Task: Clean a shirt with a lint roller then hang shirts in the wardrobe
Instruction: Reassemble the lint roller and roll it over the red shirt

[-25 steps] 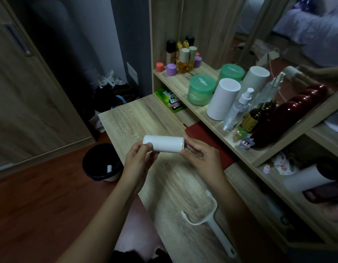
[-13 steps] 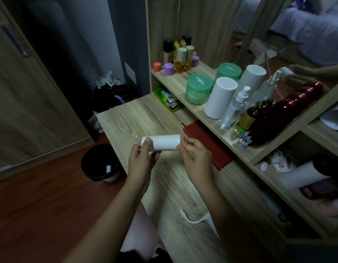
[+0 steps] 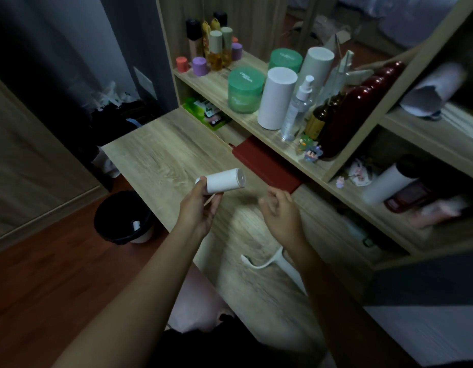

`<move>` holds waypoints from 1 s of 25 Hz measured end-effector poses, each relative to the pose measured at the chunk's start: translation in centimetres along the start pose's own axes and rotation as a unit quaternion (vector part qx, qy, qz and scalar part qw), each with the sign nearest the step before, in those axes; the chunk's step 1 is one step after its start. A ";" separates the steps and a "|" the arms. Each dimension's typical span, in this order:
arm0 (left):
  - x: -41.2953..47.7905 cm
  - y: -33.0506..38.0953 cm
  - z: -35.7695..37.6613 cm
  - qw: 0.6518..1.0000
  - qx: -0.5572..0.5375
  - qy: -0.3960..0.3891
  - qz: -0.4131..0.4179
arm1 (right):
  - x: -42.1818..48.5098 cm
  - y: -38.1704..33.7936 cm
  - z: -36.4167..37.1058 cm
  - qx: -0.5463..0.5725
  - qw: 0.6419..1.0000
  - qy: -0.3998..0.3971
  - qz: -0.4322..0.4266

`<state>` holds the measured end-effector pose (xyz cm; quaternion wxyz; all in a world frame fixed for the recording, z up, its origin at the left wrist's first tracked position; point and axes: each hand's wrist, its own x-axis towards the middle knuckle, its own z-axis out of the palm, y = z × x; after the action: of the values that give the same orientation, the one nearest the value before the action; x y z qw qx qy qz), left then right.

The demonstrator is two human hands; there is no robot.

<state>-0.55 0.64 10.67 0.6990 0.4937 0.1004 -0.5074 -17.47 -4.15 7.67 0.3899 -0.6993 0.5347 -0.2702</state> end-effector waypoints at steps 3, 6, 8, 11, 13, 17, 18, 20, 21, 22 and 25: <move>0.0 -0.7 -0.4 1.000 0.013 -0.009 -0.018 | -2.8 5.0 0.4 -0.178 0.979 -0.024 0.097; 0.1 -1.4 -0.7 0.999 0.029 -0.019 -0.033 | -5.2 7.5 1.6 -0.280 0.950 -0.014 0.137; 0.3 -1.8 -1.0 0.998 0.037 -0.026 -0.043 | -5.6 7.8 2.2 -0.280 0.944 -0.019 0.176; 0.7 -2.0 -1.7 0.997 0.046 -0.034 -0.061 | -5.0 6.7 2.1 -0.241 0.947 -0.059 0.206; 0.9 -1.7 -2.0 0.995 0.059 -0.042 -0.068 | -4.3 5.1 1.2 -0.163 0.969 -0.058 0.176; 1.5 -0.2 -2.0 0.987 0.128 -0.082 -0.053 | -1.7 -0.1 -1.8 -0.027 0.992 -0.050 0.109; 1.6 0.2 -2.0 0.982 0.156 -0.097 -0.042 | -1.0 -1.2 -2.5 -0.044 0.994 -0.062 0.084; 1.7 0.9 -1.9 0.969 0.213 -0.122 -0.016 | 0.2 -2.9 -3.3 -0.088 0.992 -0.088 0.031; 1.7 1.2 -1.8 0.961 0.239 -0.137 -0.003 | 0.7 -3.5 -3.5 -0.107 0.989 -0.098 0.009; 1.7 1.4 -1.8 0.953 0.262 -0.152 0.008 | 1.1 -3.9 -3.5 -0.128 0.986 -0.105 -0.010; 1.3 1.6 -1.9 0.933 0.303 -0.190 0.027 | 1.7 -4.5 -3.0 -0.183 0.976 -0.115 -0.040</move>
<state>2.06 1.38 9.83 0.5355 0.5788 -0.2063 -0.5793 -17.03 -5.97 13.01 0.3029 -0.8061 0.4981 -0.1015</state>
